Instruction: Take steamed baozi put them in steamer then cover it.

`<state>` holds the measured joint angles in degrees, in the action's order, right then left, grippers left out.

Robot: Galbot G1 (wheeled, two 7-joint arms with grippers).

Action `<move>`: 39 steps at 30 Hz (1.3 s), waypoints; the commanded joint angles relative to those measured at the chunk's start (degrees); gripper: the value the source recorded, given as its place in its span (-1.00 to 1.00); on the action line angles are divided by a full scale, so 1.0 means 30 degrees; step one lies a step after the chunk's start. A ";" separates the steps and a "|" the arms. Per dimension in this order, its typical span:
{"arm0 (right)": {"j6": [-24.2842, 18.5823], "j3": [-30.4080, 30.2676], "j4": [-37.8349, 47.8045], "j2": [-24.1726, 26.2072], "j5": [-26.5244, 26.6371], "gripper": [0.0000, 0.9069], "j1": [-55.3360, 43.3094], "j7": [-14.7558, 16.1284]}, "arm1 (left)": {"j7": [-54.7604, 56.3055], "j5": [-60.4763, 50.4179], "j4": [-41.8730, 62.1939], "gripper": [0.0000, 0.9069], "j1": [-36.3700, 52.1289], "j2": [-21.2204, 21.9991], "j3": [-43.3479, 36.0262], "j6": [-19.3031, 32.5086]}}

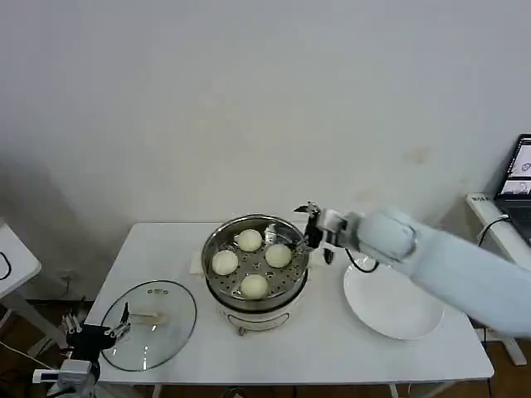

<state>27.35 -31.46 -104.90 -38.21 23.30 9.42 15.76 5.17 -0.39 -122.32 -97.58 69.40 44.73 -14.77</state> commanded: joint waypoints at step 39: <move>-1.2419 2.8938 -0.2038 -1.2895 -0.4977 1.00 2.8585 -0.0314 | 0.0380 -2.0326 0.5557 1.00 0.0776 -0.1243 -0.2215 0.4720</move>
<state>-8.13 52.81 -111.02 -74.03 8.93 91.97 14.23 5.99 -53.46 -109.71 -97.69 66.33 39.85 -1.87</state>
